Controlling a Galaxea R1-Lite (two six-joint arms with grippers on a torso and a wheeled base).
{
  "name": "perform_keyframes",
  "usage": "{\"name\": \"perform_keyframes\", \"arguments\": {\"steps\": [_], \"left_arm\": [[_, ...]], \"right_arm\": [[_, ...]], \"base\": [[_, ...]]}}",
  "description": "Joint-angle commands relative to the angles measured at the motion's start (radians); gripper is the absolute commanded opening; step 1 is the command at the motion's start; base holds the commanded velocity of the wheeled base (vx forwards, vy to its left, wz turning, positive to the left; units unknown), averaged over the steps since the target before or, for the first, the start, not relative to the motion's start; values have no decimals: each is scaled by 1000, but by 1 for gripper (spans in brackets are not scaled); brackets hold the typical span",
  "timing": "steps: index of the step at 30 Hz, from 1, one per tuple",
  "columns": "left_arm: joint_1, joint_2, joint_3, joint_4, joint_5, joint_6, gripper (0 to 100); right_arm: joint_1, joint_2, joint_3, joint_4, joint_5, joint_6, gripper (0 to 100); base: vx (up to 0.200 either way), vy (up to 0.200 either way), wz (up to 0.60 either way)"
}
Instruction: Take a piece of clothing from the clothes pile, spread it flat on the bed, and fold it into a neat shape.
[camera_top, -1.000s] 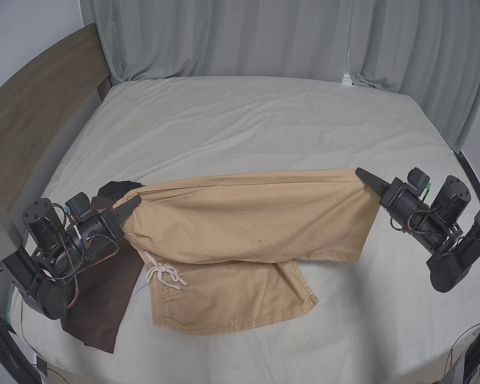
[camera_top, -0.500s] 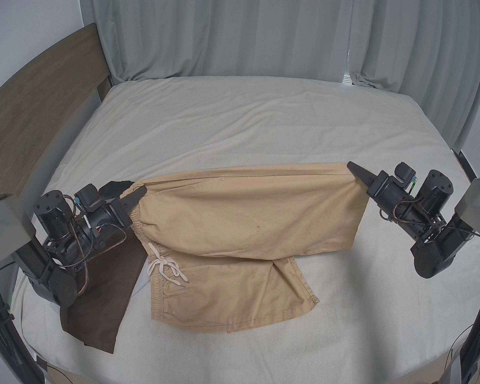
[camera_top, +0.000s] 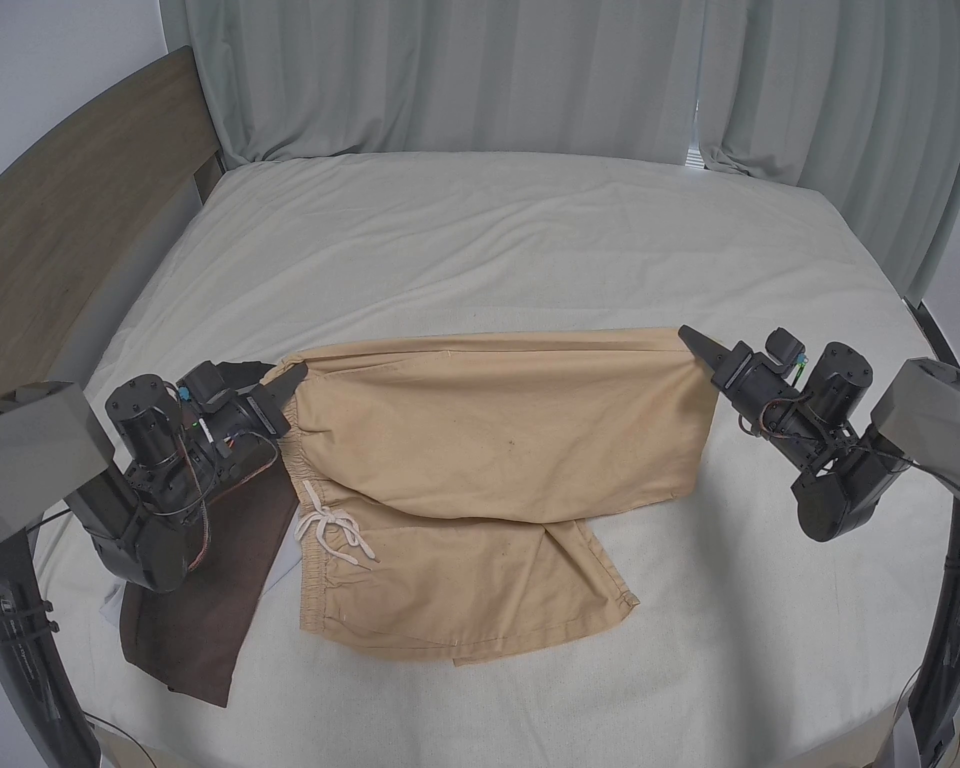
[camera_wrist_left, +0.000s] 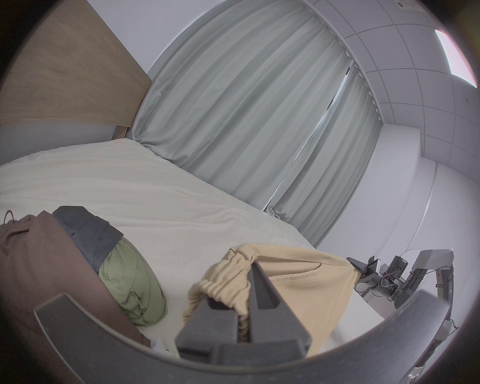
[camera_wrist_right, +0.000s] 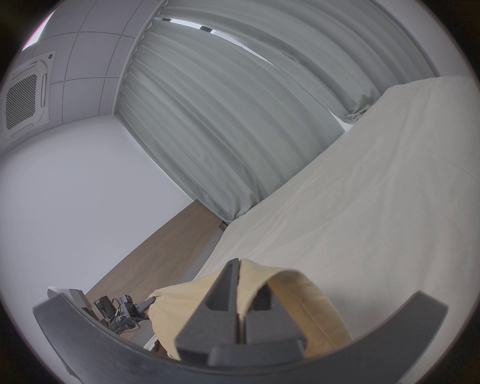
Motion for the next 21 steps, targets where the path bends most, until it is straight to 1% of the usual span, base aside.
{"name": "perform_keyframes", "arguments": {"steps": [1,7,13,21], "left_arm": [[-2,82,-63,0,22,-4,0],[6,134,-140,0,37,-14,0],[7,166,-202,0,37,-60,0],[10,240,-298,3,45,-65,0]], "right_arm": [[1,78,-63,1,0,1,0],[7,130,-150,1,2,6,0],[7,183,-248,4,8,23,0],[2,256,-356,15,11,33,0]], "base": [[0,0,0],[0,0,0],[0,0,0],[0,0,0]]}}
